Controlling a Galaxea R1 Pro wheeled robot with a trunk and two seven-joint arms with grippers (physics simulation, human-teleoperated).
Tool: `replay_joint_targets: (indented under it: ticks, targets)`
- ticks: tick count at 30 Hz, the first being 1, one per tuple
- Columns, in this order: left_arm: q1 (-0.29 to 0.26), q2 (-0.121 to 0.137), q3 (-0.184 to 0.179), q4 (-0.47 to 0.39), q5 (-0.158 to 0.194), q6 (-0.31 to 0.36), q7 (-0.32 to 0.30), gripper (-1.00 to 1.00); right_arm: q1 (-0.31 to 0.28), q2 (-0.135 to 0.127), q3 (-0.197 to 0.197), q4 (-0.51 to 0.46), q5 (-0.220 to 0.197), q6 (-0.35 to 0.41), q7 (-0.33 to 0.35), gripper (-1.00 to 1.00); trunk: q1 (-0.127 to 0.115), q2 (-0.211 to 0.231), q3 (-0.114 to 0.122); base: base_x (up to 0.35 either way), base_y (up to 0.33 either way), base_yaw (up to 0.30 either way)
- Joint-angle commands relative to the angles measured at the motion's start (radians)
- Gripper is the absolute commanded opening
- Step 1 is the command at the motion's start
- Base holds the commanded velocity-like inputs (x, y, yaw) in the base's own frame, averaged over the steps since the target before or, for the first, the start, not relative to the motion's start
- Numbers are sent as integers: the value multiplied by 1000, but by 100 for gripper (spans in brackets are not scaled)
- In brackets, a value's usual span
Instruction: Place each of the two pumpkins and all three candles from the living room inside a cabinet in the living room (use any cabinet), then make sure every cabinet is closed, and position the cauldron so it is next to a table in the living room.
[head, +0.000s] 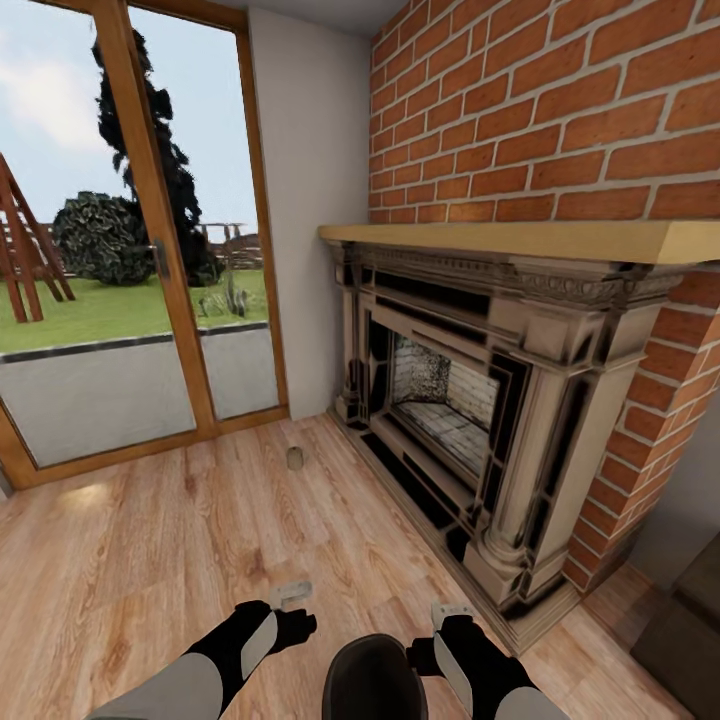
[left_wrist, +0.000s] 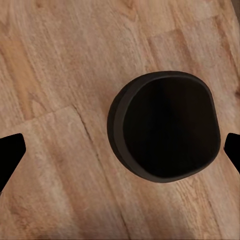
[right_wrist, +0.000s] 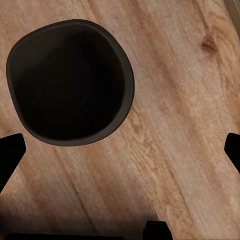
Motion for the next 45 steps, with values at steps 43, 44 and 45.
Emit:
replay_joint_targets:
  ticks: [43,44,45]
  targets:
    - [3,-2,-6,6,2,81,16,100,-1,5,1,-3,0,6,-4,100,165,-302,-136,0,0,0]
    - [3,-2,-6,6,1,75,16,100,-1,5,1,-3,0,6,-4,100,169,-309,-139,0,0,0]
    - [4,-2,-7,6,1,66,16,100,-1,5,1,-3,0,6,-4,100,173,-316,-142,0,0,0]
